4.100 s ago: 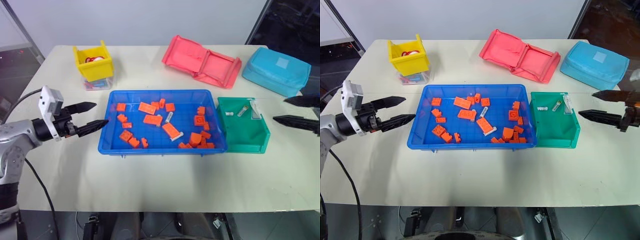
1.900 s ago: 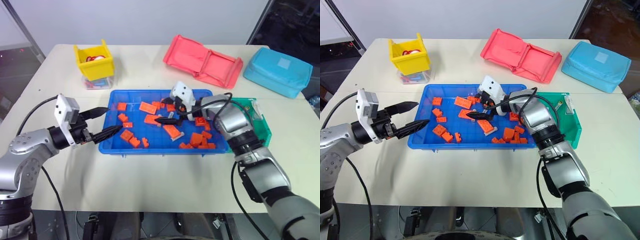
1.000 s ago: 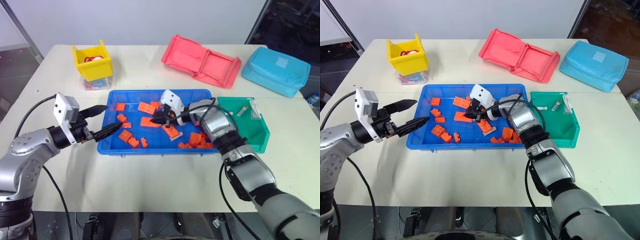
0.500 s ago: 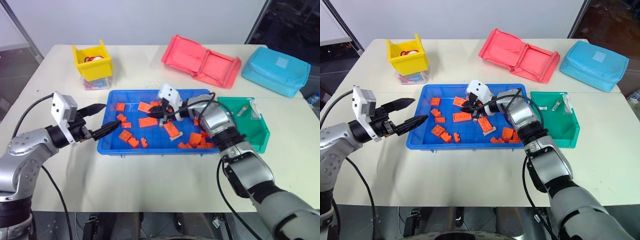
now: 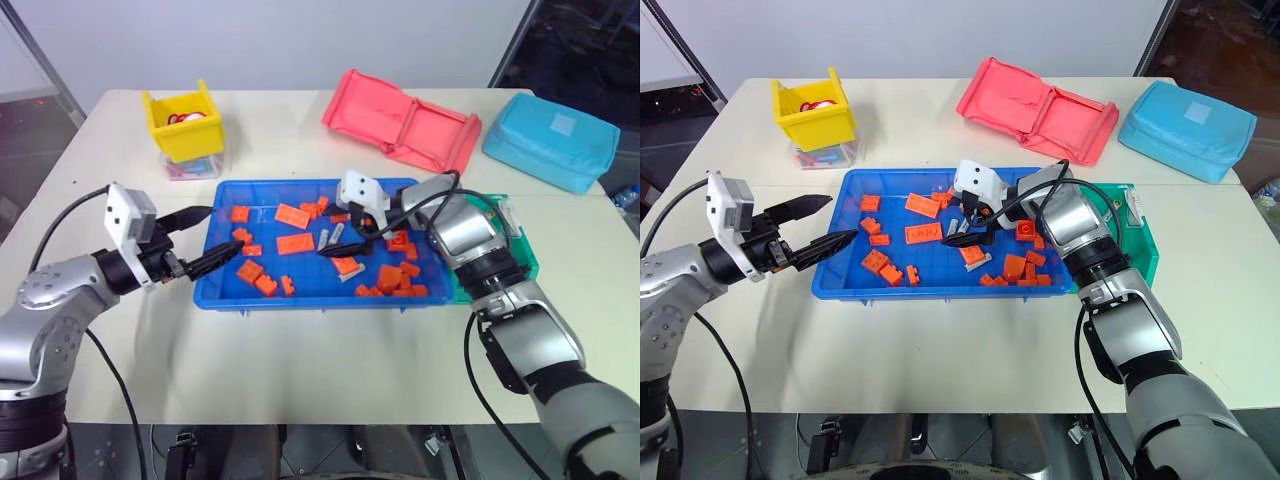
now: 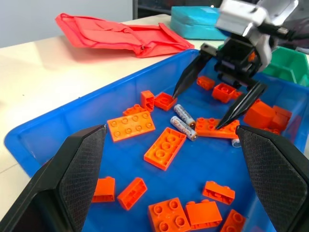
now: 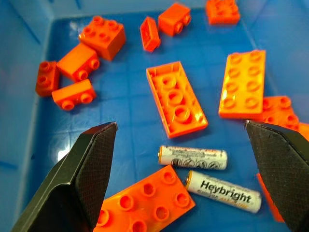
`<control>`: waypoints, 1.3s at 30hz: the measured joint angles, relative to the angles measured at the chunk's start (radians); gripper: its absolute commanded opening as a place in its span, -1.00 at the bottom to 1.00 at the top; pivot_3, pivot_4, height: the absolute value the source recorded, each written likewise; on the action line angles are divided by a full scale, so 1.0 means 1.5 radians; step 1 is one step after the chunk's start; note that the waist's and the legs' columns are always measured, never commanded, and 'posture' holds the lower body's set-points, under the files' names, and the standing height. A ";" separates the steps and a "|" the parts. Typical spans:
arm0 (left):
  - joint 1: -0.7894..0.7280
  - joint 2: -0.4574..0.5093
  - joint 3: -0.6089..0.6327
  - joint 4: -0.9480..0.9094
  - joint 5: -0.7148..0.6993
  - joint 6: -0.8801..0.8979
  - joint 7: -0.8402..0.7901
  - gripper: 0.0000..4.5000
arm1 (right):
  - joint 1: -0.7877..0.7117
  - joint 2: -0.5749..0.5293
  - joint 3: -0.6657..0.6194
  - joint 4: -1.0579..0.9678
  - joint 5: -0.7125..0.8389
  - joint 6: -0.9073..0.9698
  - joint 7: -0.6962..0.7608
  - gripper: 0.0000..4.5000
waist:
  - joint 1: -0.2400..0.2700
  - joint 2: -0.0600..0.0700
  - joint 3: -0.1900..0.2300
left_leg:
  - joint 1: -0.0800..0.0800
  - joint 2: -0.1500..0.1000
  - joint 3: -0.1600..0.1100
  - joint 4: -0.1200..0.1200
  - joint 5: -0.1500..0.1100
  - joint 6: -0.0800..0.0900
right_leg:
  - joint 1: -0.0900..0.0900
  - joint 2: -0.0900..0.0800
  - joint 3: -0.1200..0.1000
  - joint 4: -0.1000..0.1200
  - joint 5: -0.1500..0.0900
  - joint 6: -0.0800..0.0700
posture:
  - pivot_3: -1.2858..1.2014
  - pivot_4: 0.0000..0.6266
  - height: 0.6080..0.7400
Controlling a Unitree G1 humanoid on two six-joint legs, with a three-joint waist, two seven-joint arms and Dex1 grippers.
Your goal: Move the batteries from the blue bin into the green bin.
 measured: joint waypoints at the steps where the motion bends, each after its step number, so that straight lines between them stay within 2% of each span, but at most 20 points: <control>1: 0.000 -0.001 0.000 0.000 0.000 0.000 0.000 1.00 | 0.000 0.003 0.000 0.006 -0.001 -0.002 0.000 0.94 | 0.000 0.000 0.000 | 0.000 0.000 0.000 0.000 0.000 0.000 | 0.000 0.000 0.000 0.000 0.000 0.000 | 0.03 -0.52 1.00; 16: 0.019 -0.004 0.000 -0.009 0.001 -0.001 0.021 1.00 | -0.042 0.058 0.007 0.211 -0.056 -0.108 -0.031 0.94 | -0.001 0.000 0.000 | 0.000 0.000 0.000 0.000 0.000 0.000 | 0.000 0.000 0.000 0.000 0.000 0.000 | 0.03 -0.52 1.00; 25: 0.023 -0.008 0.000 -0.009 0.001 -0.001 0.030 1.00 | -0.043 0.072 0.007 0.227 -0.071 -0.120 -0.034 0.94 | -0.001 0.000 0.000 | 0.000 0.000 0.000 0.000 0.000 0.000 | 0.000 0.000 0.000 0.000 0.000 0.000 | 0.03 -0.52 1.00; 28: 0.023 -0.010 0.000 -0.009 0.001 -0.001 0.032 1.00 | -0.043 0.073 0.007 0.227 -0.075 -0.120 -0.034 0.54 | -0.001 0.000 0.000 | 0.000 0.000 0.000 0.000 0.000 0.000 | 0.000 0.000 0.000 0.000 0.000 0.000 | 0.03 -0.52 1.00; 29: 0.021 -0.010 -0.001 -0.009 0.001 -0.001 0.032 1.00 | -0.043 0.073 0.007 0.227 -0.077 -0.120 -0.035 0.37 | -0.001 0.000 0.000 | 0.000 0.000 0.000 0.000 0.000 0.000 | 0.000 0.000 0.000 0.000 0.000 0.000 | 0.03 -0.52 1.00; 30: 0.018 -0.010 -0.001 -0.009 0.001 -0.001 0.033 1.00 | -0.043 0.073 0.007 0.226 -0.078 -0.121 -0.036 0.10 | -0.001 0.000 0.000 | 0.000 0.000 0.000 0.000 0.000 0.000 | 0.000 0.000 0.000 0.000 0.000 0.000 | 0.03 -0.52 1.00; 31: 0.016 -0.010 -0.001 -0.009 0.001 -0.002 0.034 1.00 | -0.043 0.073 0.007 0.225 -0.079 -0.122 -0.037 -0.04 | -0.001 0.000 0.000 | 0.000 0.000 0.000 0.000 0.000 0.000 | 0.000 0.000 0.000 0.000 0.000 0.000 | 0.03 -0.52 1.00; 39: 0.012 -0.016 -0.002 -0.009 0.002 -0.004 0.040 1.00 | -0.043 0.075 0.007 0.219 -0.084 -0.118 -0.047 -0.03 | -0.001 0.000 0.000 | 0.000 0.000 0.000 0.000 0.000 0.000 | 0.000 0.000 0.000 0.000 0.000 0.000 | 0.03 -0.52 1.00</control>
